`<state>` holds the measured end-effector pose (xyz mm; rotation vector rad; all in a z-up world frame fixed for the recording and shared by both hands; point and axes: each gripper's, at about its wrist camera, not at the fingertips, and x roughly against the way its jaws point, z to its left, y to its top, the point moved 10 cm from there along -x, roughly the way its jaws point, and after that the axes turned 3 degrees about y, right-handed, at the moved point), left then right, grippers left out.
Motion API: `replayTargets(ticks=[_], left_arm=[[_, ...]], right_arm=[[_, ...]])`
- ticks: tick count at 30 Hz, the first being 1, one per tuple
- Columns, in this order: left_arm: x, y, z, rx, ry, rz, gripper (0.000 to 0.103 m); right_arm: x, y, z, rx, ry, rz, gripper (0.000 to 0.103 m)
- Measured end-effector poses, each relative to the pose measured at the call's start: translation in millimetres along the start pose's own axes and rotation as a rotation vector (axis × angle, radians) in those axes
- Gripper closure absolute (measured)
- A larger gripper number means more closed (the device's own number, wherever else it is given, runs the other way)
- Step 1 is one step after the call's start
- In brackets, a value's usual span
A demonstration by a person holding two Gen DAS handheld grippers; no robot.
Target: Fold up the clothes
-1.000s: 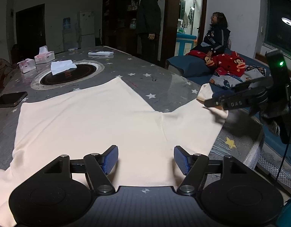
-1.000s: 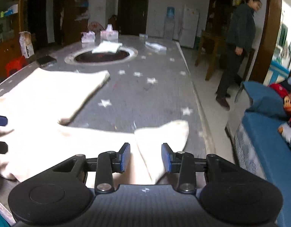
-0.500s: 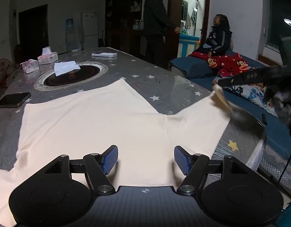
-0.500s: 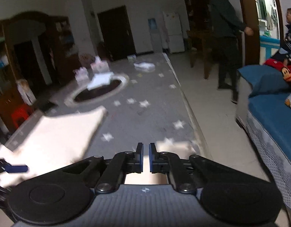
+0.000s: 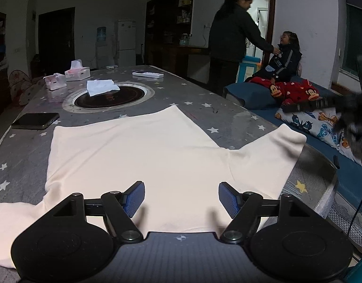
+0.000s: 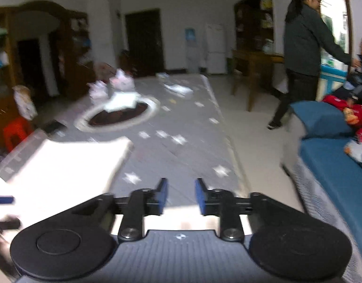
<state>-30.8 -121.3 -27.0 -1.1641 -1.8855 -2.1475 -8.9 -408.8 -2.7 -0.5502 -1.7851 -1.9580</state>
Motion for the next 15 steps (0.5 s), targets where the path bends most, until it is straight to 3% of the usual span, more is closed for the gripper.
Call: replayTargets(ticks=[7,15], left_arm=[[-4.2,-0.6,-2.8,-0.003,-0.009,0.009,0.031],[-6.3,-1.3,-3.8,-0.009,0.005,0.024,0.03]], right_arm=[[-11.8,-42.4,-41.3,0.007,-0.17,0.068,0.06],[-23.5,-59.3,-60.0,-0.076,-0.175,0.086,0.058]])
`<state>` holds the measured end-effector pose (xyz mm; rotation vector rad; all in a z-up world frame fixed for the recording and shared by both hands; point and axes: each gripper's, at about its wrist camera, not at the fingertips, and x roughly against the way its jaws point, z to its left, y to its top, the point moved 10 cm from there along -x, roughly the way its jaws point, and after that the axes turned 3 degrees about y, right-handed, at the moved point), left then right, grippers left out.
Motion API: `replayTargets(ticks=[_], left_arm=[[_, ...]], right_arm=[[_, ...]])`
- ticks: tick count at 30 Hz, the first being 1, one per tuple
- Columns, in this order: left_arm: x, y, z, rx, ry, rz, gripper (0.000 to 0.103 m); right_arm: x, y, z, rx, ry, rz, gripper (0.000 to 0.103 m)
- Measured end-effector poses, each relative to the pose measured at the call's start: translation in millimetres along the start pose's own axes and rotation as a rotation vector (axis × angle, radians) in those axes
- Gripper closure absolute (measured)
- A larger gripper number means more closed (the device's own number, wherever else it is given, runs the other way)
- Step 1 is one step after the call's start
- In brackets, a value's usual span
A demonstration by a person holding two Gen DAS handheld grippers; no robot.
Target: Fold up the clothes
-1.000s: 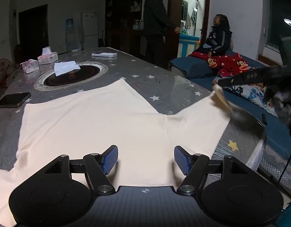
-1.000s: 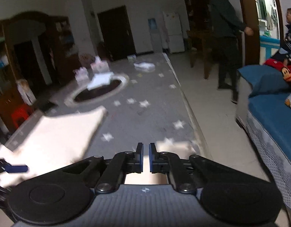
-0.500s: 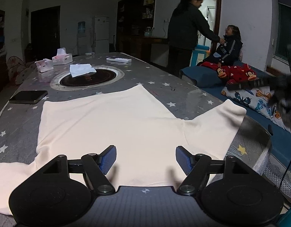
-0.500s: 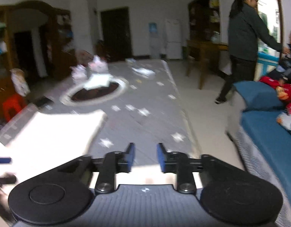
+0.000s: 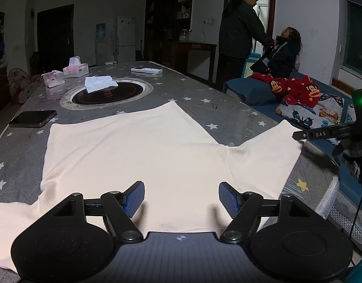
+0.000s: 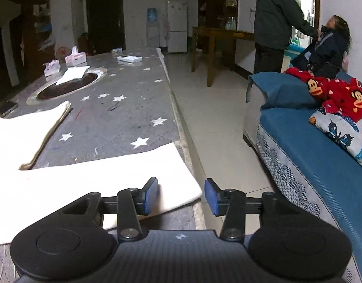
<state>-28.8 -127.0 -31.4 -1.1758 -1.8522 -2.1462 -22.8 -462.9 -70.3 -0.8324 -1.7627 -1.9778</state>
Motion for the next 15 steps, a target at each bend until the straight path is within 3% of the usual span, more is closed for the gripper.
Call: replayTargets(ticks=[3,8,15], left_arm=[[-0.4,0.1,-1.2,-0.003,0.002,0.002,0.03],[-0.9,-0.2,-3.0,-0.002,-0.001,0.004,0.03],[4.1,-0.7,3.8,0.003,0.014,-0.005,0.03]], right_arm=[[1.8,-1.5,-2.5,-0.015,0.013,0.0,0.061],[6.0,-3.4,1.8,-0.042,0.049,0.004,0.088],[28.2,23.4,27.1,-0.092,0.199,-0.03,0.093]])
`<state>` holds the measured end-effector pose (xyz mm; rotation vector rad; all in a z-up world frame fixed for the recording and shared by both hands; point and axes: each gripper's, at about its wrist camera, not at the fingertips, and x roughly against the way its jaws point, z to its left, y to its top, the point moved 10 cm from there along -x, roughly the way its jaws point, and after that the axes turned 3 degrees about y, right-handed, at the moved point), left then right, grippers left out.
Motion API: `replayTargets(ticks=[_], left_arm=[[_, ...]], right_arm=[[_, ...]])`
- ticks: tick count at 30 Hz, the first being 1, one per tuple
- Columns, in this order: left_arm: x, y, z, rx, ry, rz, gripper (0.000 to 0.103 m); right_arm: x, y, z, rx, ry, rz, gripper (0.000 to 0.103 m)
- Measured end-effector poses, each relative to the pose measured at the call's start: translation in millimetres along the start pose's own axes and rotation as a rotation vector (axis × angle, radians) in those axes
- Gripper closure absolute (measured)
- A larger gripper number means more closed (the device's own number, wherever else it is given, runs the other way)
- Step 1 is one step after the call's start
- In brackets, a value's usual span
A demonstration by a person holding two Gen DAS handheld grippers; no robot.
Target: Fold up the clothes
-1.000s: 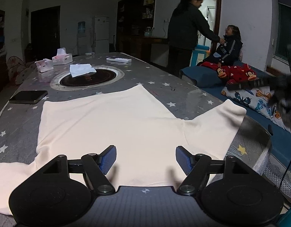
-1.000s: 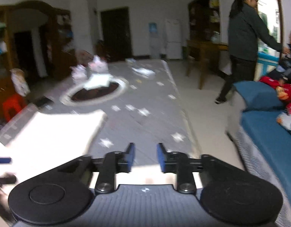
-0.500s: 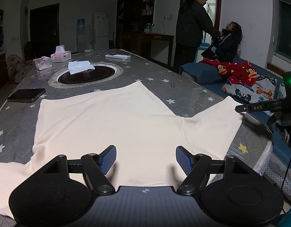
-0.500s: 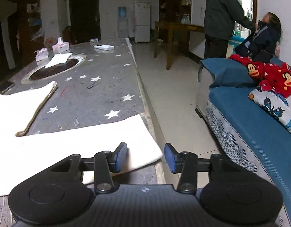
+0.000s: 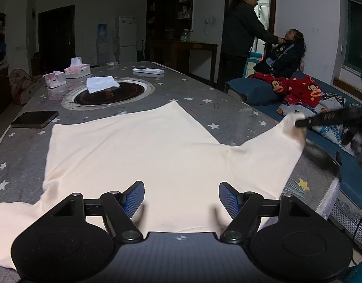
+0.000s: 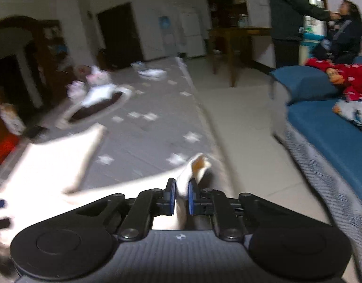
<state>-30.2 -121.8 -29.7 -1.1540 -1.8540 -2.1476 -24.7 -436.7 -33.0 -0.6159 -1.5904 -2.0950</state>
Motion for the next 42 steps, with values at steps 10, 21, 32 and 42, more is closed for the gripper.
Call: replayTargets(ticks=[10,21,32,42], left_arm=[[24.1,-9.6,39.3,0.073,0.065,-0.034,0.029],[48.4,-26.0,81.6,0.165,0.126,-0.054,0.028],[53.1,-31.1,89.0,0.164,0.142,-0.054,0.029],[34.4,-17.1,70.4,0.114,0.081,-0.063,0.043]], right_arm=[[28.3,73.0,146.1,0.133,0.391,-0.066,0.094],[-14.2,39.7,313.6,0.34,0.654,0.081,0.094],[-25.2,6.8,302.5,0.41,0.625,0.17,0.08],[-16.5,-61.9,205.4,0.502,0.425,0.278,0.079]])
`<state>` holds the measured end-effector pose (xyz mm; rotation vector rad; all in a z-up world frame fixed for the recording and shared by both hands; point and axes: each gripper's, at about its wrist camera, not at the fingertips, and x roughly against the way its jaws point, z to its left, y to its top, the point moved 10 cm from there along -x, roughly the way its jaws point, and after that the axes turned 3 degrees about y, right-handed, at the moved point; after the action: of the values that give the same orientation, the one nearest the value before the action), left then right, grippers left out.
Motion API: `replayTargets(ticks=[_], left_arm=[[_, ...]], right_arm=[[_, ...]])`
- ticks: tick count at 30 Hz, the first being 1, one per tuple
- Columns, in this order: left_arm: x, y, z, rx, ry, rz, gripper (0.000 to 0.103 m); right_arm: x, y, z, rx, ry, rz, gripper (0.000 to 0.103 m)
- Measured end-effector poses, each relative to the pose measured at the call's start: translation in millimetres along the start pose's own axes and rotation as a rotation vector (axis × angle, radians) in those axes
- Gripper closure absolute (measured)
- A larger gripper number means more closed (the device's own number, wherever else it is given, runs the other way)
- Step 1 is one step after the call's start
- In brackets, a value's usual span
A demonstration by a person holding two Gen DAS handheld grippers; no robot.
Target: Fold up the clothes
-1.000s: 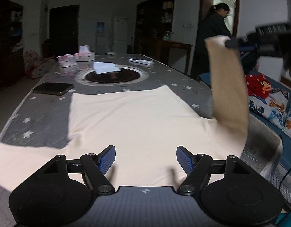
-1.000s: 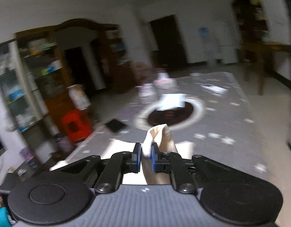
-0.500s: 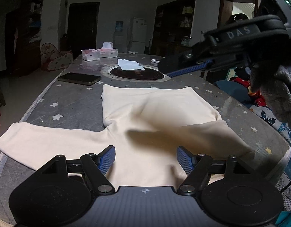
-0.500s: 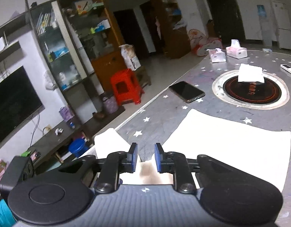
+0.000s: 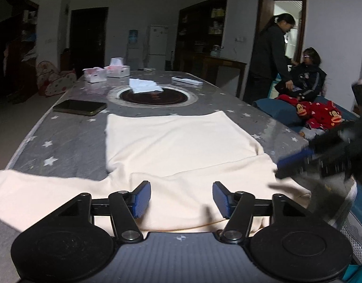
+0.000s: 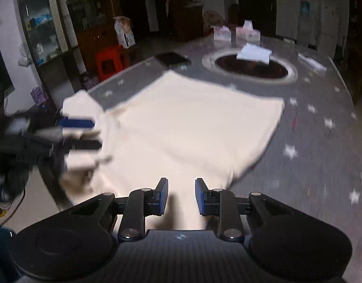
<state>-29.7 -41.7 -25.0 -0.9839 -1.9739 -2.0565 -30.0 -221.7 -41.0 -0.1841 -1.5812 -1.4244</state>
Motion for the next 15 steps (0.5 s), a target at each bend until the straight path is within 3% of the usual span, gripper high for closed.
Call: replayTargets(ticks=[5,11,15], left_arm=[[-18.2,-7.4,2.2,-0.005,0.011,0.053,0.048],[-16.5,-3.7,4.5,-0.002,0.017,0.049,0.051],[-22.2,6.9,2.8,0.003,0.002,0.025,0.051]], right_arm=[[-2.1,-22.1,1.1,0.043,-0.036,0.011,0.078],[4.4,13.4,-5.4,0.045,-0.037,-0.07,0.078],[-15.4,33.1,-7.3,0.048,-0.022,-0.098,0.078]])
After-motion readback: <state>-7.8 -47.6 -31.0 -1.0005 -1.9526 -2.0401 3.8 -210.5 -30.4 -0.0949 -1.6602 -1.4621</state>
